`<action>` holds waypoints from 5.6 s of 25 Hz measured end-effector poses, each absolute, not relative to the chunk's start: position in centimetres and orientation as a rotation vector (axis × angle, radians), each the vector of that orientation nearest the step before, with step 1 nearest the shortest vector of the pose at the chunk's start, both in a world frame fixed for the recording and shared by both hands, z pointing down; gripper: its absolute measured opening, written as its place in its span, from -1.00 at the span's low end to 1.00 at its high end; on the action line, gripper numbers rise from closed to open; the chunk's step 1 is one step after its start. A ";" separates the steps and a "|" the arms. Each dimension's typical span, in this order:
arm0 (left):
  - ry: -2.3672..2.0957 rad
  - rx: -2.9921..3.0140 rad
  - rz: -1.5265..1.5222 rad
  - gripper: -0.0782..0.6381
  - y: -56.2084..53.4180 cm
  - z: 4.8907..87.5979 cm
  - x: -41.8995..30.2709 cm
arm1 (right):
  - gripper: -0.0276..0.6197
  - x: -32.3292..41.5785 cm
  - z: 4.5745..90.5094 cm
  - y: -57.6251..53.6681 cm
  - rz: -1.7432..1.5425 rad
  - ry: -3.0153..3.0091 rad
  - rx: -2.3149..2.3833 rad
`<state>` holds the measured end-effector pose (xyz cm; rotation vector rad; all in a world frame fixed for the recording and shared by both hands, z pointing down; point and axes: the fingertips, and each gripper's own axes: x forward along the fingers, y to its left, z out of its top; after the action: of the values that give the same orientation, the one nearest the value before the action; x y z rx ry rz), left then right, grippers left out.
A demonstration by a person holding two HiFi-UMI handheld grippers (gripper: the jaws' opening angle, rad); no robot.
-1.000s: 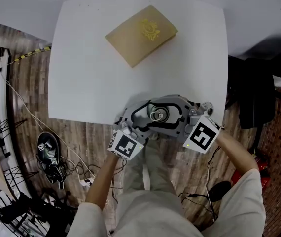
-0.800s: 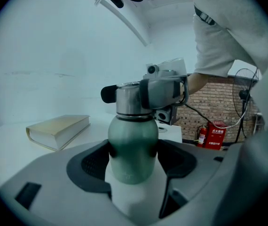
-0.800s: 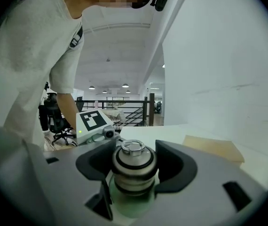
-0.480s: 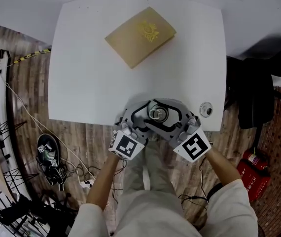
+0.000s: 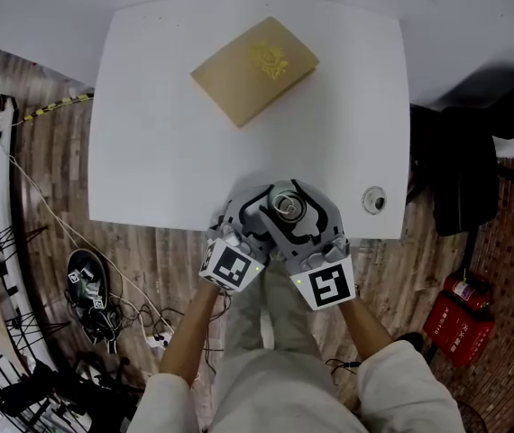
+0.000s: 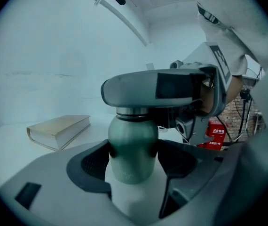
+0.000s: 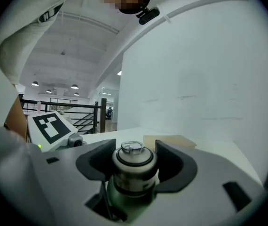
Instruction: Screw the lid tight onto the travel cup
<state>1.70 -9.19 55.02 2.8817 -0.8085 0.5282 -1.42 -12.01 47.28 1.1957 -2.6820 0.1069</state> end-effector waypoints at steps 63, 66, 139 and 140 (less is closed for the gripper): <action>-0.807 2.883 0.531 0.11 -9.2 55.2 1.6 | -0.13 -2.9 47.6 -10.0 0.032 -2.833 0.378; -0.805 2.879 0.533 0.11 -9.0 55.2 1.5 | -0.13 -2.8 47.6 -10.5 0.094 -2.830 0.536; -0.823 2.879 0.527 0.11 -9.3 55.3 1.5 | -0.09 -2.6 47.7 -10.7 0.164 -2.858 0.510; -0.822 2.879 0.526 0.11 -9.3 55.3 1.5 | -0.09 -2.6 47.5 -10.9 0.170 -2.867 0.561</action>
<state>1.54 -9.27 55.29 2.8786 -0.8223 0.5261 -2.64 -10.86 47.46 0.5609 -2.8667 0.1703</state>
